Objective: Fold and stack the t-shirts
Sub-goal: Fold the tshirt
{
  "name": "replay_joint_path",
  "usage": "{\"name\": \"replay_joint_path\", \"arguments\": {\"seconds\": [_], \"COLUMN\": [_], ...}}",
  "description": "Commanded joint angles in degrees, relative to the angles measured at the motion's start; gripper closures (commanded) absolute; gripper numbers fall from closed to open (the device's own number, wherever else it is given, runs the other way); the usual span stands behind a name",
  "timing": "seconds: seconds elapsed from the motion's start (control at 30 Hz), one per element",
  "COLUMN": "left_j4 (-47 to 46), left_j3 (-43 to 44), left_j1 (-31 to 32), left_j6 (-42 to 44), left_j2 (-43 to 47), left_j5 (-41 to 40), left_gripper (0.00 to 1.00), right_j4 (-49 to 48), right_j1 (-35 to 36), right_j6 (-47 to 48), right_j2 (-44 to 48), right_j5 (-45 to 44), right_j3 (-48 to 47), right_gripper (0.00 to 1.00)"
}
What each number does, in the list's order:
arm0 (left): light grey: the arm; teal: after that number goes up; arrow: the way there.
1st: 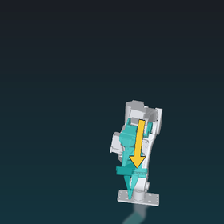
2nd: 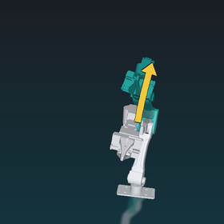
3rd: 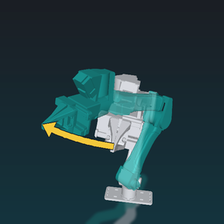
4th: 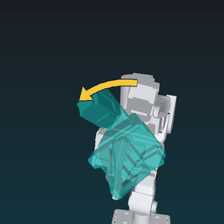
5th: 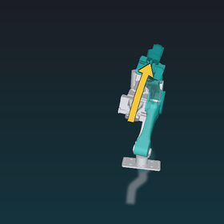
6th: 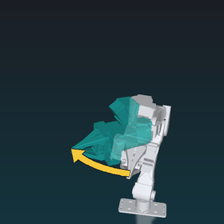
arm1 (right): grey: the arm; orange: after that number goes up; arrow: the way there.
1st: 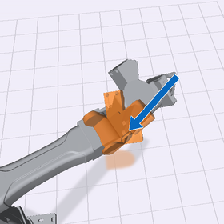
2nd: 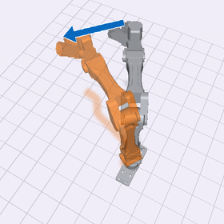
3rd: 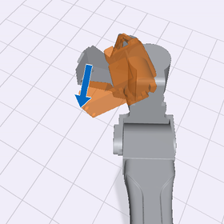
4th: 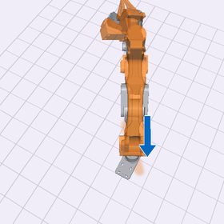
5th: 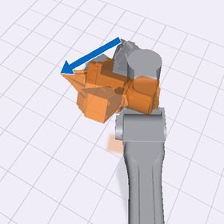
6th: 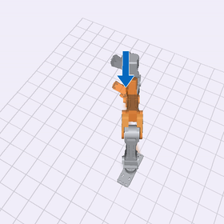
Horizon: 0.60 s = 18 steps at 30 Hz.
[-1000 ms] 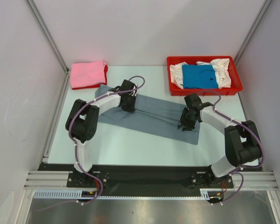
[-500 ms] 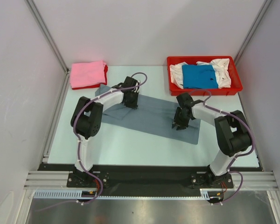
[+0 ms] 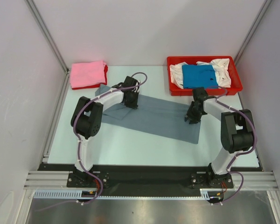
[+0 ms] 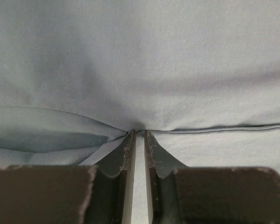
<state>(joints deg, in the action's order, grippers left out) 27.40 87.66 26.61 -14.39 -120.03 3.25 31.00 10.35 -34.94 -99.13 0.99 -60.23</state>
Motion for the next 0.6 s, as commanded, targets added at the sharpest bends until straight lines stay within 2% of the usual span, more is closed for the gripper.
{"name": "replay_joint_path", "arguments": {"seconds": [0.0, 0.07, 0.13, 0.23, 0.33, 0.37, 0.4, 0.43, 0.47, 0.5, 0.57], "left_j4": [1.07, 1.78, 2.57, 5.11, 7.05, 7.49, 7.41, 7.06, 6.53, 5.40, 3.64], "left_j3": [0.58, 0.50, 0.32, 0.24, -4.57, -6.34, -8.36, -13.17, -15.65, -18.20, -26.02], "left_j1": [0.20, 0.28, 0.28, 0.20, -1.03, -2.08, -3.48, -7.67, -10.15, -15.31, -20.43], "left_j6": [1.21, 0.60, -0.37, -1.77, -2.57, -3.18, -3.97, -5.98, -7.22, -9.40, -11.35], "left_j2": [2.68, 4.62, 7.86, 13.12, 21.55, 23.76, 25.79, 28.24, 32.18, 34.49, 40.18], "left_j5": [0.36, 0.36, 1.06, 1.24, -0.96, -1.66, -0.71, 1.13, 2.54, 5.17, 7.99], "left_gripper": [0.80, 0.71, 0.67, 0.57, 0.41, 0.30, 0.28, 0.28, 0.27, 0.27, 0.28], "right_j4": [1.51, 3.44, 4.67, 4.68, 3.11, 2.40, 1.52, -0.83, -2.16, -3.57, -6.21], "right_j1": [-2.79, -4.62, -6.21, -9.47, -12.36, -13.15, -15.51, -16.49, -17.02, -17.03, -16.94], "right_j6": [5.65, 7.59, 10.84, 16.80, 19.20, 18.07, 16.32, 14.91, 12.72, 12.44, 12.52], "right_j2": [-0.10, 0.87, 2.70, 4.03, 4.04, 3.77, 3.25, 2.81, 2.37, 2.28, 1.93], "right_j5": [-4.59, -5.38, -5.74, -1.54, 4.43, 5.32, 6.90, 11.53, 12.79, 13.59, 13.25], "right_j3": [-3.49, -4.98, -5.25, -5.16, -4.38, -4.11, -3.76, -3.41, -2.97, -2.79, -2.88], "right_gripper": [0.63, 0.64, 0.63, 0.61, 0.52, 0.48, 0.42, 0.28, 0.01, 0.00, 0.00]}}
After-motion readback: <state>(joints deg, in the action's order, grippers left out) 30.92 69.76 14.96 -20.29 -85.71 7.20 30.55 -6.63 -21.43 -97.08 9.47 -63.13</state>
